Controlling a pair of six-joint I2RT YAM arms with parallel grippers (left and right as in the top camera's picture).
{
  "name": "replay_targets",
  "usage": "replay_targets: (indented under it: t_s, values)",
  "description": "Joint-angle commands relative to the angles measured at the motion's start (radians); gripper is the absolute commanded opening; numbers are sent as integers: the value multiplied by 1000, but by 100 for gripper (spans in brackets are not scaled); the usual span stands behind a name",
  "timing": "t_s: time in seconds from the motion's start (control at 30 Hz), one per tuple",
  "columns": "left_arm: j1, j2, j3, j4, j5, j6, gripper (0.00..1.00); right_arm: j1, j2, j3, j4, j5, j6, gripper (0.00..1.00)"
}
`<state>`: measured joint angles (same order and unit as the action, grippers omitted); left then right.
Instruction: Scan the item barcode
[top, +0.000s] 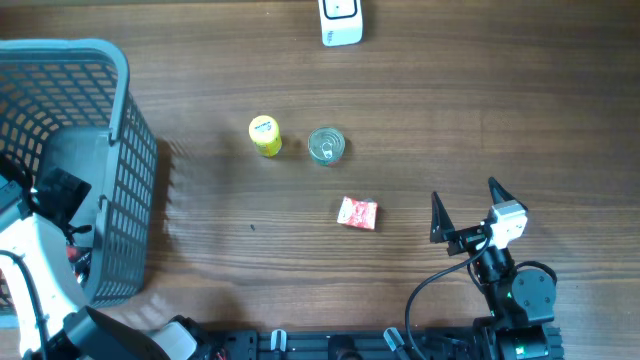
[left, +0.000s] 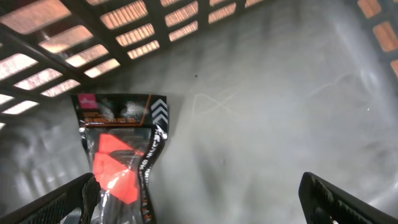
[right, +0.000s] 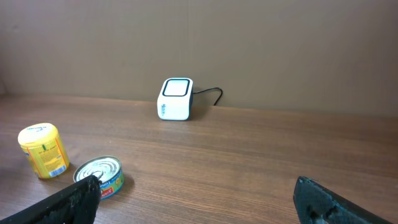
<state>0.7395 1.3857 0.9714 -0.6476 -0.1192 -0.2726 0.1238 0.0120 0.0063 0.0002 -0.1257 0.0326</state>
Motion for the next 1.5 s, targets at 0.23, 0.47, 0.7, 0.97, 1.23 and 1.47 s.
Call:
replay_targets:
  t_s: [0.23, 0.47, 0.7, 0.97, 1.23, 1.47]
  values:
    - [5, -12, -4, -26, -5, -145, 100, 4, -1, -1, 6, 13, -6, 100]
    - [6, -11, -63, -104, -132, -186, 100, 4, -1, -1, 6, 13, -6, 100]
    - [6, -11, -139, -102, -140, -234, 100, 4, -1, -1, 6, 13, -6, 100]
    - [73, -11, -140, -135, -174, -285, 100, 4, -1, -1, 6, 13, -6, 100]
    - [154, 8, -140, -91, -169, -251, 100, 4, -1, -1, 6, 13, -6, 100]
    - [155, 178, -140, -26, -98, -149, 100, 4, -1, -1, 6, 13, -6, 100]
